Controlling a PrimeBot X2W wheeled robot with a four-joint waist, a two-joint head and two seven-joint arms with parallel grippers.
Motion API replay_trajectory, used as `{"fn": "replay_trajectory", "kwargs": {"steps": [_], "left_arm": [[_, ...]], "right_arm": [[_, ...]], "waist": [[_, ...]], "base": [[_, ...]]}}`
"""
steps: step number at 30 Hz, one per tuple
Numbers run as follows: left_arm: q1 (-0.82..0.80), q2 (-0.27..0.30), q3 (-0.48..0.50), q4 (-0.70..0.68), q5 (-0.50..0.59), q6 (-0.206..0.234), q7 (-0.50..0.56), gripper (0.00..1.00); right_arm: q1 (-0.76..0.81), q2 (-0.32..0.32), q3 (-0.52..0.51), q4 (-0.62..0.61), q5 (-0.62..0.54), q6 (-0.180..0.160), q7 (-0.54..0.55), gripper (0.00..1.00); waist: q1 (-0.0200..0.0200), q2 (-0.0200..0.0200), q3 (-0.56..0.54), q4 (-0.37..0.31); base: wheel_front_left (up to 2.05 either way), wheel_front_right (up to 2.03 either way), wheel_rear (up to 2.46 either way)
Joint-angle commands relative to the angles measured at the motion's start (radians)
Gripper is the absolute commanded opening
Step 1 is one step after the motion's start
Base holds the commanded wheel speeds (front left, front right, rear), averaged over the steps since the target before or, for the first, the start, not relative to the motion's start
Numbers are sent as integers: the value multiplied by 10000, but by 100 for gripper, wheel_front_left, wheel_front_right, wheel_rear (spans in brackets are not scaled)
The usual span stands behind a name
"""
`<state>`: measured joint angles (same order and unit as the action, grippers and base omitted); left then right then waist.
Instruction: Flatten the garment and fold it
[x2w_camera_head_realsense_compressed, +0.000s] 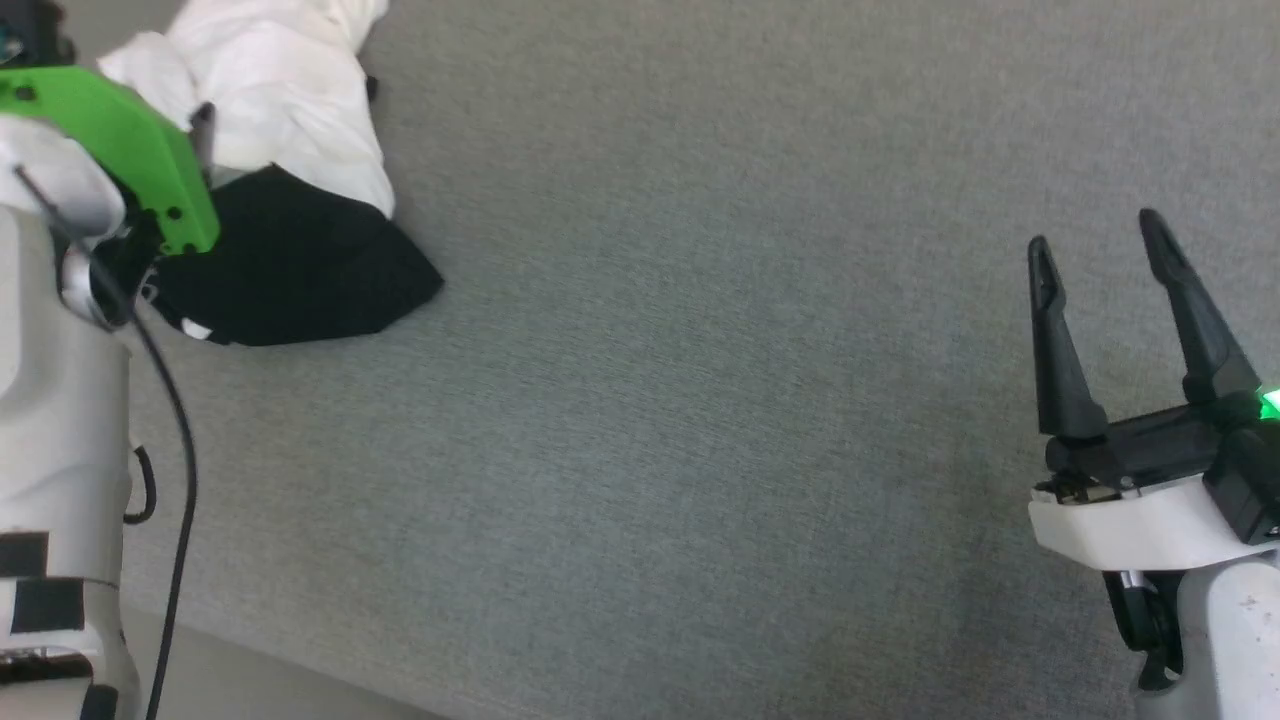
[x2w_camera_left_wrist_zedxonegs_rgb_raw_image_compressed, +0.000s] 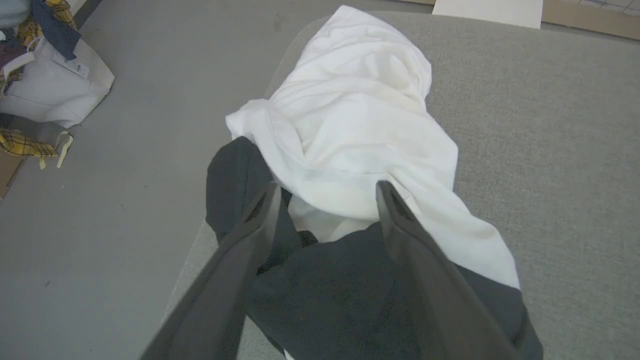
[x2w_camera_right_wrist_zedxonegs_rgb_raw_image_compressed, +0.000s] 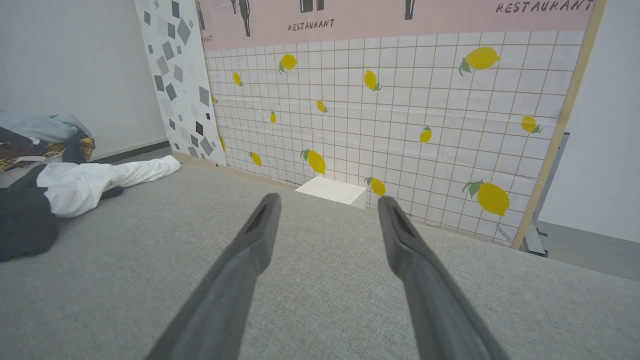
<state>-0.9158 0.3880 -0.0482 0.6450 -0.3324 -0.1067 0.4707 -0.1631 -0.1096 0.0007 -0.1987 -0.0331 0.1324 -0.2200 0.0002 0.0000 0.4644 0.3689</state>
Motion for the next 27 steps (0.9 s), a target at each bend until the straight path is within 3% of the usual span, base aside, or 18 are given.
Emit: {"fn": "replay_trajectory", "kwargs": {"steps": [1, 9, 13, 14, 15, 16, 27], "left_arm": [[-375, 152, -294, 223, -356, -74, 448, 100], [-758, 518, -1578, 1297, -1779, -161, 2564, 100], [-833, 545, -1980, 1799, -2214, -203, 3021, 100], [-867, 534, -2108, 1891, -2322, -215, 3076, 93], [-897, 535, -2208, 1947, -2424, -224, 3105, 9], [-924, 539, -2381, 1999, -2563, -236, 3208, 0], [-1591, 1816, -3329, 1102, -2099, -239, 1543, 0]], "right_arm": [[-201, -70, 41, -150, -58, -15, -102, 100], [-465, -225, 189, -485, -116, -16, -266, 100], [-512, -239, 323, -525, -160, -17, -349, 100], [-525, -237, 337, -534, -160, -17, -372, 100], [-531, -236, 350, -538, -161, -17, -390, 100], [-535, -235, 360, -530, -158, -17, -413, 100], [-5, 147, 316, -149, 35, -17, -417, 100]], "waist": [[-2, 0, 694, -293], [-2, 0, 1421, -343], [-2, 0, 1581, -261], [-2, 0, 1594, -222], [-2, 0, 1604, -191], [-2, 0, 1575, -143], [-2, 0, -210, 129]], "base": [[0, 0, 0], [0, 0, 0], [0, 0, 0], [0, 0, 0], [0, 0, 0], [0, 0, 0], [0, 0, 0]]}}
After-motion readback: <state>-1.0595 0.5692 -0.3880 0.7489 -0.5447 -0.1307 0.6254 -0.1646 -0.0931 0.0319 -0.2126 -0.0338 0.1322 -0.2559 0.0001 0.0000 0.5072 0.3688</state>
